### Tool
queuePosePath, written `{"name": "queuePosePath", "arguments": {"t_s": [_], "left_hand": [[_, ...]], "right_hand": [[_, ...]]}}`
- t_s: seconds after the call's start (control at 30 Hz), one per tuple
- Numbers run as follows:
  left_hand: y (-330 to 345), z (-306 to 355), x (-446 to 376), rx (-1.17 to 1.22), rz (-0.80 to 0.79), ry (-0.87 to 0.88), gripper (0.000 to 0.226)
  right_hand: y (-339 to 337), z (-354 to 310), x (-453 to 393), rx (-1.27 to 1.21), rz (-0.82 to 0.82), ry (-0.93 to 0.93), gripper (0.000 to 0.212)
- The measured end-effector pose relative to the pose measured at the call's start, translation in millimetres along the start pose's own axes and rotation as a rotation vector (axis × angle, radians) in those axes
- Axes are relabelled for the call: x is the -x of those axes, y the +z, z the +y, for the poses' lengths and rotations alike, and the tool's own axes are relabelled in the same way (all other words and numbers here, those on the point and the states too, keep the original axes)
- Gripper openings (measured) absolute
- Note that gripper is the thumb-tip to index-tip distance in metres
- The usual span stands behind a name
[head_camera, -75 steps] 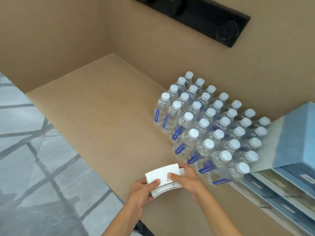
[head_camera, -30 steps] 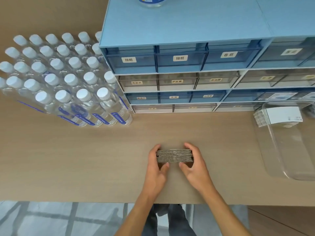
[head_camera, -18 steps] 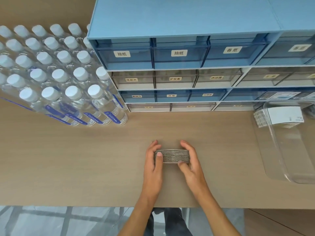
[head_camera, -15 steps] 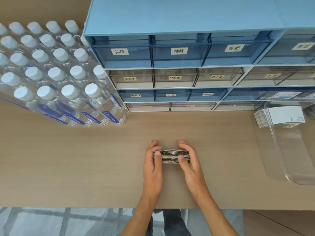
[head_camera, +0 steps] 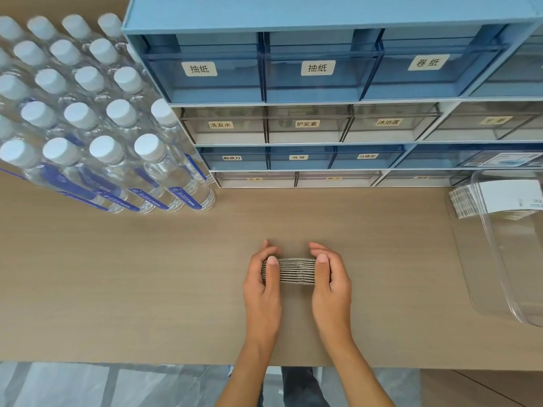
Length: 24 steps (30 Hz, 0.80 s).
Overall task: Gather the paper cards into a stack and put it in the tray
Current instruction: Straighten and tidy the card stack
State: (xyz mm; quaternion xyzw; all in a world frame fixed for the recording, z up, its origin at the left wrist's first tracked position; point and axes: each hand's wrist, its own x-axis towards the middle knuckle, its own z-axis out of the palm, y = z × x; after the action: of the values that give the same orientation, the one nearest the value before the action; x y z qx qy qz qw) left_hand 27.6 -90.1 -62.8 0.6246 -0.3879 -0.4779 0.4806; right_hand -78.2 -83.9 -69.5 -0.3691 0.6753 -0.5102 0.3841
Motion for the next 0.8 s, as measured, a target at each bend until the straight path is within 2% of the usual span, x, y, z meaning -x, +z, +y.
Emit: {"name": "queuePosePath", "arguments": {"t_s": [0.1, 0.23, 0.4, 0.57, 0.8], "left_hand": [[0.4, -2.0, -3.3, -0.016, -0.027, -0.021, 0.024], [1.1, 0.7, -2.5, -0.015, -0.027, 0.032, 0.022], [-0.9, 8.0, -2.2, -0.043, -0.072, 0.054, 0.033], [-3.0, 6.2, -4.0, -0.083, -0.114, 0.058, 0.034], [-2.2, 9.3, -3.5, -0.079, -0.09, 0.056, 0.028]], "right_hand": [[-0.1, -0.2, -1.1, 0.021, 0.0, -0.003, 0.031], [-1.4, 0.9, -2.8, 0.01, 0.003, -0.003, 0.026], [-1.7, -1.7, -2.2, -0.007, -0.104, 0.04, 0.039], [-7.6, -3.0, -6.9, 0.063, -0.13, 0.017, 0.046], [-6.2, -6.1, -3.9, 0.067, -0.075, -0.02, 0.03]]}}
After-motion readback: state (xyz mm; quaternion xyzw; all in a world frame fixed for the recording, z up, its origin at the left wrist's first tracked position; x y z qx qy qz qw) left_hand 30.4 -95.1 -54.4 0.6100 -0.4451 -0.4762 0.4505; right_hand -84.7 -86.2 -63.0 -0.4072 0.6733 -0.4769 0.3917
